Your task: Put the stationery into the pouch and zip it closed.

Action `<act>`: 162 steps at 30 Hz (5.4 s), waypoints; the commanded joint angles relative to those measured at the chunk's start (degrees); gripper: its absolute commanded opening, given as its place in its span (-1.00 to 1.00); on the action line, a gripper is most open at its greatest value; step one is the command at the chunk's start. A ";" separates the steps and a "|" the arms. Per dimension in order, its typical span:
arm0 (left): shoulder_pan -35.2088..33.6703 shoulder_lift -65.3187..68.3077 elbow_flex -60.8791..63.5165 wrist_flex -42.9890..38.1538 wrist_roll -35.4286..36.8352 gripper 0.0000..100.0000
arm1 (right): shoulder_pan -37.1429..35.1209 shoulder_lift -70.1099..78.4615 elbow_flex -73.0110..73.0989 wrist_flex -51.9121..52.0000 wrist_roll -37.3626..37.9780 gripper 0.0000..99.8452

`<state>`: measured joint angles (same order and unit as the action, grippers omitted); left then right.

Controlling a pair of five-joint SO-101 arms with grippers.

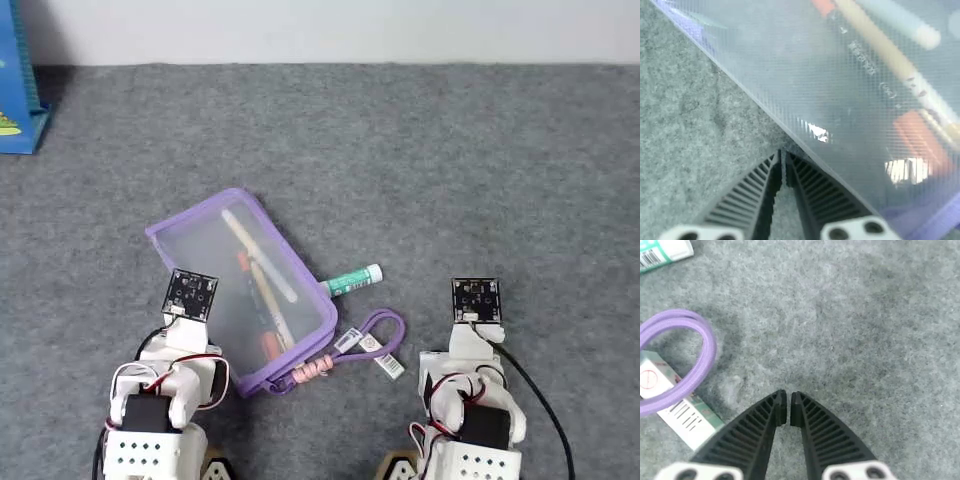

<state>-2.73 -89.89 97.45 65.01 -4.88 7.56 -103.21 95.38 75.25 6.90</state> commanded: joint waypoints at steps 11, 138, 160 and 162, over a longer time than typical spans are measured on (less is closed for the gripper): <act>-0.09 -0.62 -3.12 -1.32 0.26 -0.97 | -0.13 -0.66 1.05 -0.31 -0.35 -0.93; -0.09 -0.62 -3.12 -1.32 0.26 -0.97 | -55.96 52.79 -30.86 -15.16 22.86 -0.59; -0.09 -0.62 -3.12 -1.32 0.26 -0.97 | -58.77 77.41 -36.75 -21.58 24.35 -0.59; -0.09 -0.62 -3.12 -1.32 0.26 -0.97 | -58.77 80.92 -37.80 -22.90 24.35 -0.59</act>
<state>-2.64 -89.89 97.45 65.01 -4.88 -51.43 -26.46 61.71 54.07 30.46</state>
